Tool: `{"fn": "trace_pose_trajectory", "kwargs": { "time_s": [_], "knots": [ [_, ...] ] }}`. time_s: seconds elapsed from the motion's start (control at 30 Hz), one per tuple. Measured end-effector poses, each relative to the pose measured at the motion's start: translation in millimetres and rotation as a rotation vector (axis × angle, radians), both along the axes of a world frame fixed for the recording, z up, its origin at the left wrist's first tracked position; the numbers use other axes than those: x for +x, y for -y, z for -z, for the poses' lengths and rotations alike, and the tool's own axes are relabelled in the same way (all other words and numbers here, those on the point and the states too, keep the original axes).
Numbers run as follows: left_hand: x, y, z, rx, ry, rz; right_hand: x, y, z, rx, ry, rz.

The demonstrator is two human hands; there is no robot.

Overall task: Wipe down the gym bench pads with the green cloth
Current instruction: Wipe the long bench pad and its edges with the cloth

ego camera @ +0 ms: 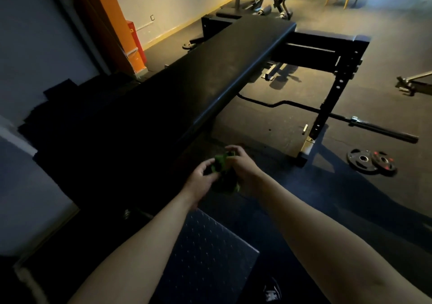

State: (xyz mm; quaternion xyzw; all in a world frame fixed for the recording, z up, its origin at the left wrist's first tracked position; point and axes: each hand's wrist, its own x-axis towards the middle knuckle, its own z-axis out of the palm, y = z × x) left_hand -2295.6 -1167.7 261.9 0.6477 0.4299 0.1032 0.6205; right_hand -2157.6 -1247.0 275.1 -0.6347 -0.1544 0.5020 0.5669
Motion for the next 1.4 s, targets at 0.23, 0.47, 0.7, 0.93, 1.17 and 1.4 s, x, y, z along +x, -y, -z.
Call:
{"fn": "trace_pose_trajectory", "kwargs": {
  "time_s": [0.23,0.47,0.7,0.93,1.17,1.4],
  "knots": [
    [46,15,5,0.383,-0.337,-0.098,51,-9,8,-0.089,0.377,-0.315],
    [37,1,-18,0.474,-0.349,-0.224,57,-34,-3,-0.047,0.676,-0.395],
    [29,-31,-22,0.406,-0.227,-0.367,26,-59,-4,0.049,0.400,-0.262],
    [25,-67,-13,0.405,-0.064,-0.311,8,-84,9,0.082,0.380,-0.267],
    [37,-101,-4,1.174,-0.231,-0.115,65,-133,-4,0.143,0.620,0.094],
    [52,-123,2,0.986,-0.801,-0.001,70,-192,19,0.054,0.664,0.088]
  ]
}}
